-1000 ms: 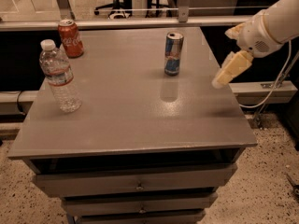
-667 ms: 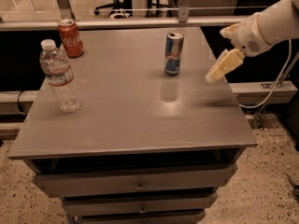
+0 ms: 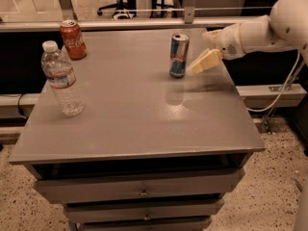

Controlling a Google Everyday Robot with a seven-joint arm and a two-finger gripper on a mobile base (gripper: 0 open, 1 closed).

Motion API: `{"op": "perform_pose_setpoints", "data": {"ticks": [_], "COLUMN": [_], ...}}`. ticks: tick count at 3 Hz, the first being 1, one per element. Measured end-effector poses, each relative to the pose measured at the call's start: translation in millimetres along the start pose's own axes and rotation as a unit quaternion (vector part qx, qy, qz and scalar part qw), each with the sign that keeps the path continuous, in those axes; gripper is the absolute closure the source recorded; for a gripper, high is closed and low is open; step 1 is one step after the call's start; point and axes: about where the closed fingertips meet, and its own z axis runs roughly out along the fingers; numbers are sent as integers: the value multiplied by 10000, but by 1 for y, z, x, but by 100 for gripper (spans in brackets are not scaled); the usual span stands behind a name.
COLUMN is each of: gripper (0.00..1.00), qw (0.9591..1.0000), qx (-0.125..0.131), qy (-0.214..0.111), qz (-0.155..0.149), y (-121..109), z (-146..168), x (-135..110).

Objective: Pick redbull can

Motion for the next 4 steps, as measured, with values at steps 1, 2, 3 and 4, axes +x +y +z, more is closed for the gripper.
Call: {"op": "perform_pose_setpoints", "data": {"ticks": [1, 2, 3, 4], "gripper": [0, 0, 2, 24], "qw": [9968, 9926, 9851, 9805], "qx": [-417, -689, -952, -1035], "qy": [-594, -816, -1181, -1498], "qz": [324, 580, 809, 735], "y": [5, 12, 28, 38], "z": [31, 36, 38, 39], "x": [-15, -20, -18, -22]}}
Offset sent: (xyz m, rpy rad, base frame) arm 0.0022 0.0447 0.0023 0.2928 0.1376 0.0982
